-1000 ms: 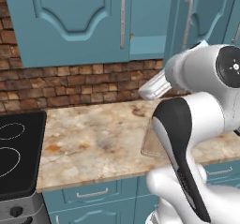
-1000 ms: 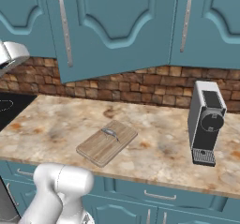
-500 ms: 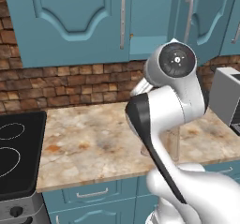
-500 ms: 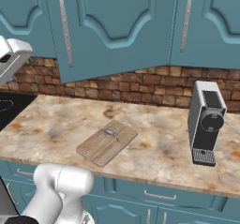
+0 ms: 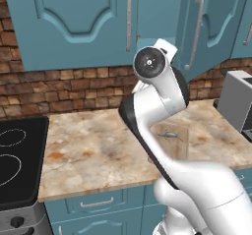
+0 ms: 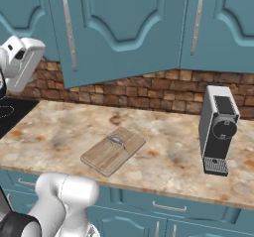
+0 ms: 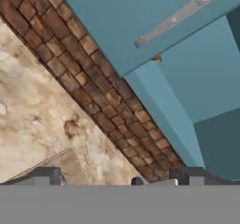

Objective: Open the cabinet, retrieve the rolling pin, and place it next to the meat on the cutting board to prepare for tenderizing.

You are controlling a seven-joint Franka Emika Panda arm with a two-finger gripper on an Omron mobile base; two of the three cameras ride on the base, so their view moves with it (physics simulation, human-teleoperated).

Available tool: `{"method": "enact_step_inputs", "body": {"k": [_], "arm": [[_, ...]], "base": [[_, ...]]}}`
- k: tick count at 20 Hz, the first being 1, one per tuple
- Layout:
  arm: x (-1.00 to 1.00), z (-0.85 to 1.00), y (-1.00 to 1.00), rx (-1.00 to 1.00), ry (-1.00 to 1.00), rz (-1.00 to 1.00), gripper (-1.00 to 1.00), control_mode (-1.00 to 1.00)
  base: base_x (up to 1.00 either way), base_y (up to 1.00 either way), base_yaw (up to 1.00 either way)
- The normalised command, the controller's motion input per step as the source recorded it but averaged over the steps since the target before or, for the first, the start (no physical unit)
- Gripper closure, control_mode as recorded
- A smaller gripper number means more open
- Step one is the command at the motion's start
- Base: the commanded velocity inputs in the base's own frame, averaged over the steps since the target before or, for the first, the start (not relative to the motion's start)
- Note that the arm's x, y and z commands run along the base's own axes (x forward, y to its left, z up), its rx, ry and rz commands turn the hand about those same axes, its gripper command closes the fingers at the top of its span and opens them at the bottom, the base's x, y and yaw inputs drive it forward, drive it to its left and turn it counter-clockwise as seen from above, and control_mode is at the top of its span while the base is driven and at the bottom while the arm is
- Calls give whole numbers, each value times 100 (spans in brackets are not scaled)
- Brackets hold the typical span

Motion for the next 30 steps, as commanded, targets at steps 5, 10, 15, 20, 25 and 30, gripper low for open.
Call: {"method": "enact_step_inputs", "body": {"k": [5, 10, 15, 20, 25, 30], "arm": [[65, -4, -16, -13, 3, -5, -100, -100], [66, -1, -19, -9, 6, -1, -100, -100], [23, -8, -22, -6, 2, 0, -100, -100], [-36, -9, -36, -2, 0, -9, -100, -100], [-64, -11, -50, 0, 0, -14, -100, -100], [-73, -6, -66, 0, 0, -15, -100, -100]], "base": [[0, 0, 0], [0, 0, 0], [0, 0, 0], [0, 0, 0], [0, 0, 0], [0, 0, 0]]}}
